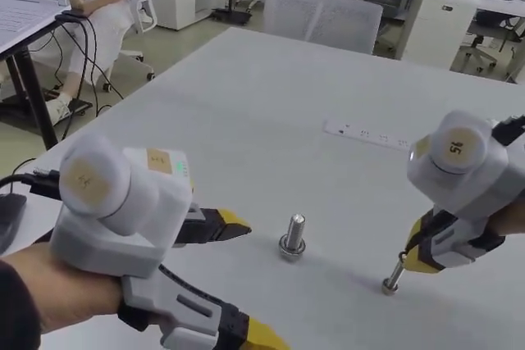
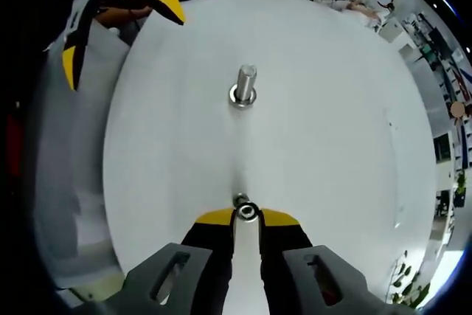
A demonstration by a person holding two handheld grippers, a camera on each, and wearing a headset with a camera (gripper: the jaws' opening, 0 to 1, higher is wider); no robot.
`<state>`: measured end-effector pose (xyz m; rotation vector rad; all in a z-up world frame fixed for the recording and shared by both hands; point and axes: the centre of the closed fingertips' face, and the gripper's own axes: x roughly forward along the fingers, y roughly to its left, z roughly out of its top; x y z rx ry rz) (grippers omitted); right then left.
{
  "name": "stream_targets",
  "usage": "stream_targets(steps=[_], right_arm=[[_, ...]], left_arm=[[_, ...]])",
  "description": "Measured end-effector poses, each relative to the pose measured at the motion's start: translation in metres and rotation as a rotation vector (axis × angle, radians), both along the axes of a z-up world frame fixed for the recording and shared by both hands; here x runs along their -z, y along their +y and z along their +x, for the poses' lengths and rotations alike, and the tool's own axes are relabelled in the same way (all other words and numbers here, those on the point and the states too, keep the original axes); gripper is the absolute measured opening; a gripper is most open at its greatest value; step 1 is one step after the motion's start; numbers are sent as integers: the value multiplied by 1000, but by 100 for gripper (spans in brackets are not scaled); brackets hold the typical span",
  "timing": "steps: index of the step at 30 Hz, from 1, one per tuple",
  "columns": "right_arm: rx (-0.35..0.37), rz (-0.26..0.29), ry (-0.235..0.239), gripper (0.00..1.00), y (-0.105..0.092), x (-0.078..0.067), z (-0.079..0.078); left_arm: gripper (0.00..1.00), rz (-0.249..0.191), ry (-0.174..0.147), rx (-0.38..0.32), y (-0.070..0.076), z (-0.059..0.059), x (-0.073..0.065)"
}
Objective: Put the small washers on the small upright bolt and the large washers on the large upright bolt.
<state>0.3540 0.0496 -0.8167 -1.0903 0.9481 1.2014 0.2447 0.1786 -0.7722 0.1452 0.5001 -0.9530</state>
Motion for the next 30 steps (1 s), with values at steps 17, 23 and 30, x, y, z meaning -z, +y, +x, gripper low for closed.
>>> stream_targets(steps=[17, 23, 30], right_arm=[[-24, -40, 41, 13, 4, 21, 0], [-19, -54, 63, 13, 2, 34, 2], [-16, -68, 79, 13, -1, 45, 1]], left_arm=[[82, -3, 3, -9, 1, 0, 0], [82, -2, 6, -9, 1, 0, 1], [82, -2, 12, -9, 2, 0, 2]])
